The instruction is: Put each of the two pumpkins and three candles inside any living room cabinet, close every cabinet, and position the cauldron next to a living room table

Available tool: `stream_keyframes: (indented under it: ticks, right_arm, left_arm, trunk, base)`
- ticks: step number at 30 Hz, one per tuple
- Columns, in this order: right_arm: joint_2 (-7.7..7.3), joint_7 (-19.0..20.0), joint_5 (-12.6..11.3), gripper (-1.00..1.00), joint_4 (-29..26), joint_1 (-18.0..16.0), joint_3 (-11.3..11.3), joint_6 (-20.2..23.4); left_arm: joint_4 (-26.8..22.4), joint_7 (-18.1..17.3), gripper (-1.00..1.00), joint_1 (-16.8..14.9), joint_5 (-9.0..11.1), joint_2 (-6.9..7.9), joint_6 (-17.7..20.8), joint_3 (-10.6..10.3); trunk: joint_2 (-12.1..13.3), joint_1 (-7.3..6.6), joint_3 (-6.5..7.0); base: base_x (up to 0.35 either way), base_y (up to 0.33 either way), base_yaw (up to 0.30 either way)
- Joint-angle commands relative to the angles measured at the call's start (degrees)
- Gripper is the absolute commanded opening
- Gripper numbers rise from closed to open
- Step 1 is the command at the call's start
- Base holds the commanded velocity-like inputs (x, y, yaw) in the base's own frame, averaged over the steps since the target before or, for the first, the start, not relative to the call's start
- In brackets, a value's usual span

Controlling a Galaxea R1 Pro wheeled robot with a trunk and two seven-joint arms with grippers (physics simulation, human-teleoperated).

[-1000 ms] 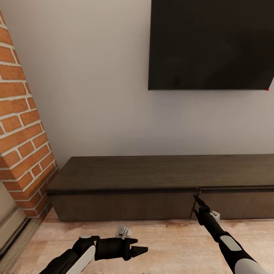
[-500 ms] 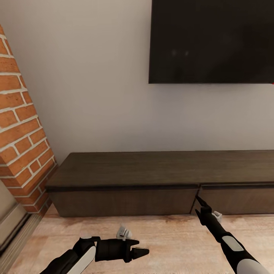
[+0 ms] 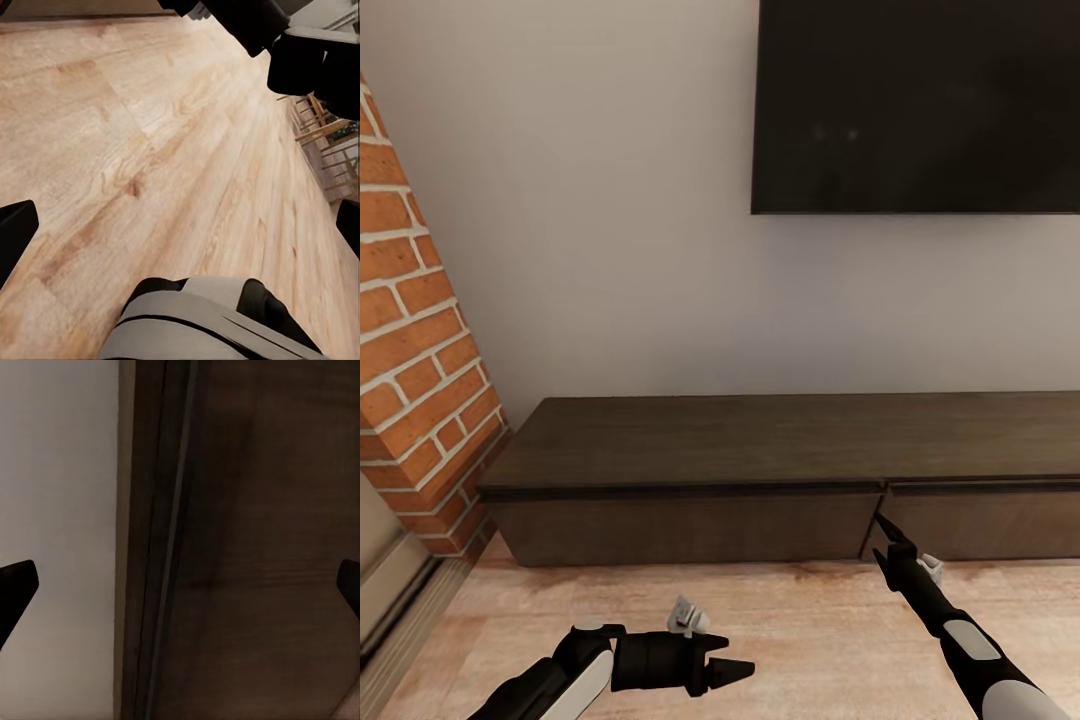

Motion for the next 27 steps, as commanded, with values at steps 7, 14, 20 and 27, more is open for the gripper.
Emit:
stream_keyframes:
  ticks: [7, 14, 20, 27]
  right_arm:
    - [-0.07, 0.1, -0.4, 1.0, 0.1, 0.0, -0.1, 0.6]
    - [-1.07, 0.0, -0.3, 1.0, 0.5, 0.0, -0.3, 0.5]
    - [-1.37, 0.0, -0.3, 1.0, 0.6, 0.0, -0.4, 0.6]
    - [-1.4, -0.1, -0.3, 1.0, 0.7, 0.0, -0.4, 0.6]
  left_arm:
    - [0.2, -1.5, 1.0, -0.1, 0.6, 0.08, 0.2, -0.1]
    - [0.2, -1.8, 1.0, -0.1, 0.6, 0.09, 0.0, -0.1]
    - [0.2, -1.9, 1.0, -0.1, 0.6, 0.09, 0.0, -0.1]
    - [0.2, -1.9, 1.0, -0.1, 0.5, 0.09, -0.1, -0.1]
  trunk:
    - [0.0, -0.01, -0.05]
    - [0.0, -0.01, -0.05]
    - [0.0, -0.01, -0.05]
    - [0.0, -0.01, -0.05]
  base:
    - [0.138, 0.0, 0.0]
    - [0.053, 0.0, 0.0]
    - [0.091, 0.0, 0.0]
    - [0.081, 0.0, 0.0]
